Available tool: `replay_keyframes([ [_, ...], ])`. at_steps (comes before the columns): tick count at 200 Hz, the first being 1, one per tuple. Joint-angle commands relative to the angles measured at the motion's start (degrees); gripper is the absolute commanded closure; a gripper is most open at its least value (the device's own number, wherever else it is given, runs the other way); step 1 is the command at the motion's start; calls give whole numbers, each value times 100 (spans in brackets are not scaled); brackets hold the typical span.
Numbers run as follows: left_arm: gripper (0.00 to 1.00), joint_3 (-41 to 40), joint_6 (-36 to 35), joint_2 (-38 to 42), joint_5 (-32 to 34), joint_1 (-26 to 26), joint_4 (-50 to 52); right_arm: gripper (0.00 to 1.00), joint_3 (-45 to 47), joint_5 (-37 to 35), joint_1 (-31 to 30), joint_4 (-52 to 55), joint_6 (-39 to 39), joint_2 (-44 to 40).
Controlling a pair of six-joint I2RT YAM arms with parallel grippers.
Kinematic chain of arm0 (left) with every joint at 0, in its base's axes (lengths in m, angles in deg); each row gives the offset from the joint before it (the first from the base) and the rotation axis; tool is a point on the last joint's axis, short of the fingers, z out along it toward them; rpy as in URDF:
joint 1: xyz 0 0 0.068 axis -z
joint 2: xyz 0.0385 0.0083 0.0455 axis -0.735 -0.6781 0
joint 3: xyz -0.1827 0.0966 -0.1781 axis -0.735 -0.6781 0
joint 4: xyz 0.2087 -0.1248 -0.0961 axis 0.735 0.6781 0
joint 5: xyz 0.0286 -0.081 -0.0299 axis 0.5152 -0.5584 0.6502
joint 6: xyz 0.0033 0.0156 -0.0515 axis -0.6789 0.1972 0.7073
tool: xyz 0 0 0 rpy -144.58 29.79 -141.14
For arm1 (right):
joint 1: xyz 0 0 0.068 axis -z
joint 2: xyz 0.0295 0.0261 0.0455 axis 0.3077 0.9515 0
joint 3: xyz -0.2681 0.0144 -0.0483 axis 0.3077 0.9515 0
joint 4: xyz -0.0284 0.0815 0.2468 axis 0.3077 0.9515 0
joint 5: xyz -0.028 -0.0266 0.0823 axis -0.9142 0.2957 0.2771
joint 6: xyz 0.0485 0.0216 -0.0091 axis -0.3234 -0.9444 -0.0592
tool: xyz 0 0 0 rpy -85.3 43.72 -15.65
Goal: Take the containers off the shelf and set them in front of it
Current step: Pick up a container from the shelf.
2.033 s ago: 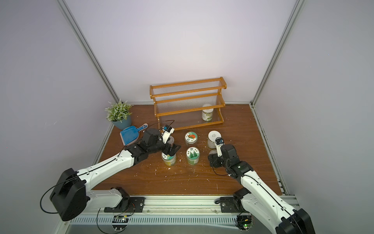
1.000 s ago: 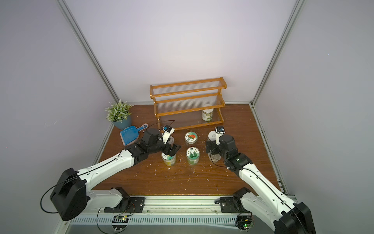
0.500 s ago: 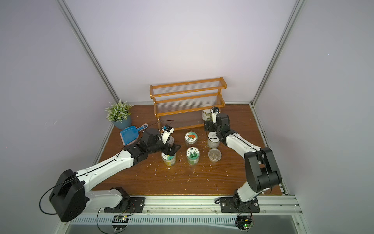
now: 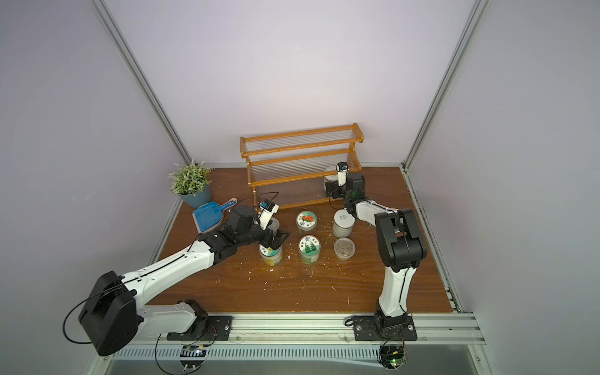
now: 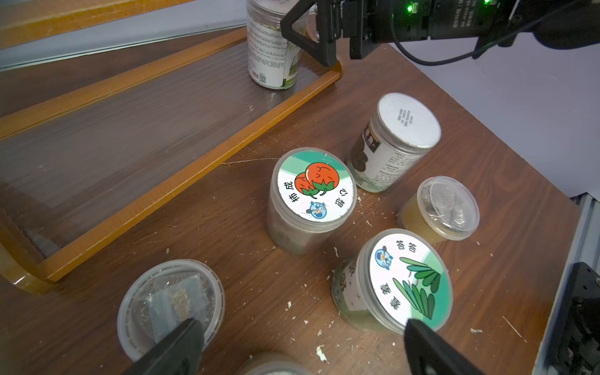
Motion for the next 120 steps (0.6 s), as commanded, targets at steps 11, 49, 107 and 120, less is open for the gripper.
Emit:
replay_keyframes([
  [11,0,198,-61,-77,117,-68,232,1,-524,144,-6,-388,140,284],
  [49,0,281,-94,-128,152,-68,324,1,-935,40,11,-332,140,665],
  [107,0,323,-80,-240,143,-68,349,1,-1166,92,29,-594,27,1011],
  [120,0,326,-90,-227,157,-68,375,2,-1155,71,28,-637,0,1005],
])
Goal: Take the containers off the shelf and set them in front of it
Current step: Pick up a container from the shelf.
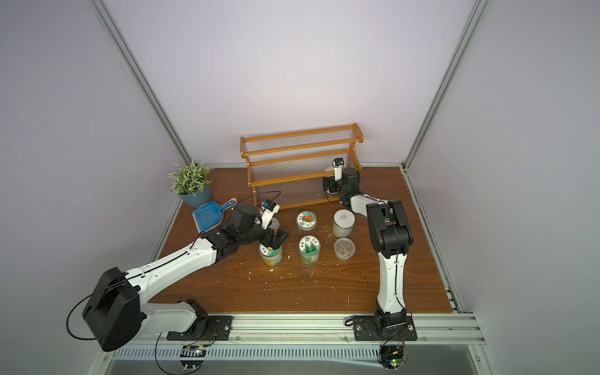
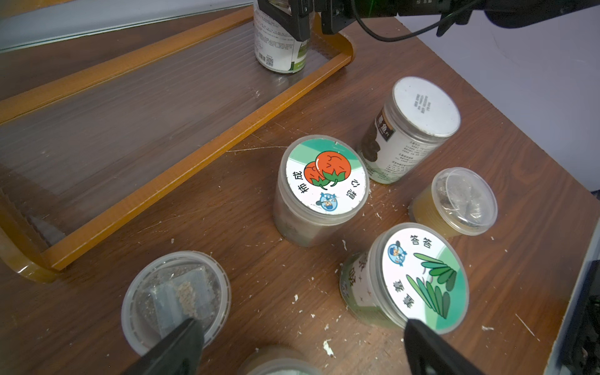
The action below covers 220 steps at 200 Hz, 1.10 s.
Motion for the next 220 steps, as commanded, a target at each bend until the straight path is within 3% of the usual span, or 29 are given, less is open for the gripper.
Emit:
replay_keyframes([
  [1,0,158,-67,-34,69,-66,122,2,-220,71,20,-400,-42,-16],
  [49,0,131,-83,-54,63,-66,118,17,-30,166,31,-432,-25,-240],
  [145,0,65,-83,11,23,-71,111,26,1159,756,-22,-543,66,-1488],
  [220,0,-8,-59,93,17,-73,96,24,1293,1156,-268,629,251,-2245],
])
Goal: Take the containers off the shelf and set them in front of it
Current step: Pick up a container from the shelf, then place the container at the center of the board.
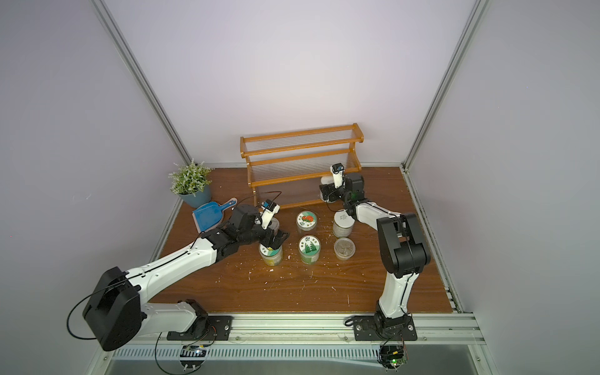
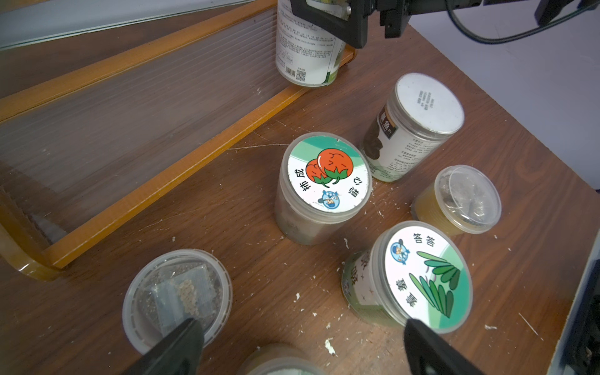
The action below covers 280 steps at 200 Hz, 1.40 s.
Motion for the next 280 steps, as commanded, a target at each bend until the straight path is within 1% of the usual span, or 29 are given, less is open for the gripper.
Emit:
replay_keyframes([
  [1,0,-7,-45,92,-2,-72,74,24,-15,329,-87,30,125,-629],
  [53,0,-23,-66,107,-10,-72,74,24,149,594,-342,743,223,-1330],
  [86,0,66,-91,143,58,-86,209,24,421,594,-704,1447,258,-2283],
  [110,0,149,-110,192,61,-190,359,24,877,493,-1213,1911,311,-3178],
  [138,0,156,-82,271,-3,-384,416,24,1552,541,-1713,2129,85,-4349],
  [157,0,167,-58,303,-14,-482,438,24,1876,594,-2193,2278,-23,-4916],
  [173,0,169,-32,364,-8,-547,464,24,2142,598,-2690,2230,-180,-5217],
  [195,0,143,-26,515,101,-618,567,23,2380,387,-3386,2213,-329,-5426],
  [221,0,47,5,773,170,-750,670,23,2699,273,-4092,1839,-539,-5379],
  [235,0,-5,22,887,204,-819,746,24,2871,230,-4471,1508,-601,-5164],
  [251,0,-62,43,1012,281,-843,824,23,2991,-41,-4867,1238,-545,-4808],
  [280,0,-213,97,1154,359,-867,830,23,3191,-92,-5176,320,-540,-4088],
])
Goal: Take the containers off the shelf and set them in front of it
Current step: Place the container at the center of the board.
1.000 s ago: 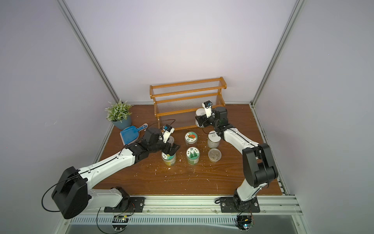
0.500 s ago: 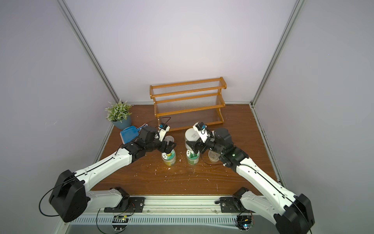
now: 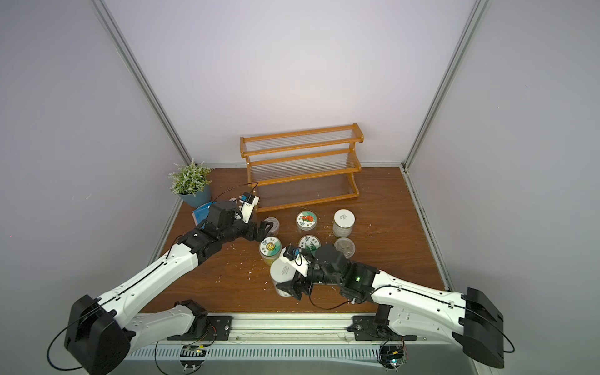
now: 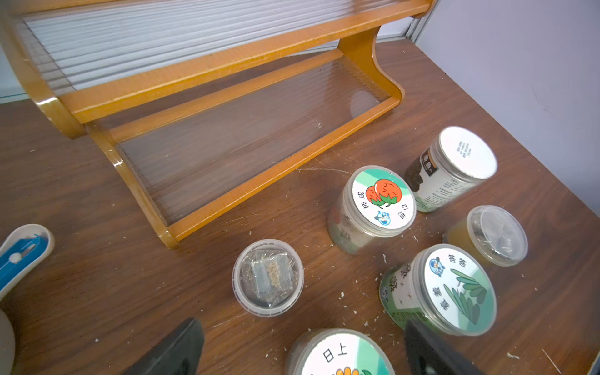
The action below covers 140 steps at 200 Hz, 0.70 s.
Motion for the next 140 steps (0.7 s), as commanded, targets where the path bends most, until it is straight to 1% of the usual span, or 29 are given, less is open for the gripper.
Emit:
replay_keyframes([
  [1,0,-162,71,104,134,-74,191,23,61,-210,-182,-1269,-85,429],
  [30,0,-182,72,87,152,-91,207,23,175,-355,-322,-2029,106,1216],
  [90,0,-173,55,70,185,-142,270,21,177,-295,-325,-2823,331,2309],
  [116,0,-172,46,69,209,-168,288,16,216,-422,-320,-2869,411,2479],
  [140,0,-187,56,34,203,-186,258,9,126,-380,-318,-2655,537,2626],
])
